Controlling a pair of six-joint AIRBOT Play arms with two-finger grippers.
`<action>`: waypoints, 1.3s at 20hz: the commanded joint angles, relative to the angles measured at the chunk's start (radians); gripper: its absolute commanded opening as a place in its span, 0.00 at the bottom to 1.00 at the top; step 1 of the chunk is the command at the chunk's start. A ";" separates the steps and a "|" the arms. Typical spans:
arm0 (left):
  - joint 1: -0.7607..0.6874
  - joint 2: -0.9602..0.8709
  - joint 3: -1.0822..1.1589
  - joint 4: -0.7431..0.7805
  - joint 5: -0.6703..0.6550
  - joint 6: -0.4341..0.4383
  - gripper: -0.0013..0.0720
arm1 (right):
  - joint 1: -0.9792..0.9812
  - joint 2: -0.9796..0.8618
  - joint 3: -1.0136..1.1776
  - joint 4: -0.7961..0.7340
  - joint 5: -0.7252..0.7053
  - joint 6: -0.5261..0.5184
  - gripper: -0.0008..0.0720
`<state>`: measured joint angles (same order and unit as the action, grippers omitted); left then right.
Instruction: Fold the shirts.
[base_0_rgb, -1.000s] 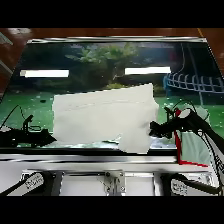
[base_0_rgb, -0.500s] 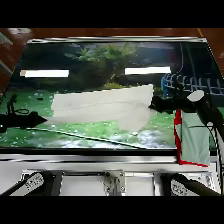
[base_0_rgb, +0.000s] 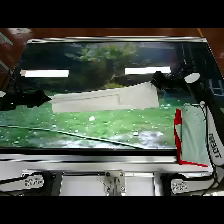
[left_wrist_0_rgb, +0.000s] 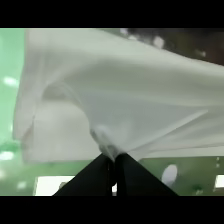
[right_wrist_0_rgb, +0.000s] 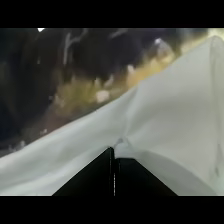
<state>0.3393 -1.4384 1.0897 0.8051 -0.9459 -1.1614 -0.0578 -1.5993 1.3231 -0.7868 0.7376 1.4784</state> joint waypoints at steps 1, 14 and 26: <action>-0.018 -0.149 0.092 -0.003 -0.002 -0.066 0.09 | -0.001 -0.138 0.080 0.008 -0.047 0.003 0.11; 0.109 -0.219 0.292 -0.002 -0.253 -0.090 0.92 | -0.137 -0.146 0.080 -0.298 0.278 0.002 0.95; 0.031 -0.217 0.309 -0.204 -0.270 -0.047 0.91 | 0.027 -0.301 0.080 -0.023 0.212 -0.006 0.32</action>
<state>0.3866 -1.6558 1.3964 0.6739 -1.2121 -1.2304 -0.0502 -1.8854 1.4017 -0.8810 0.9539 1.4731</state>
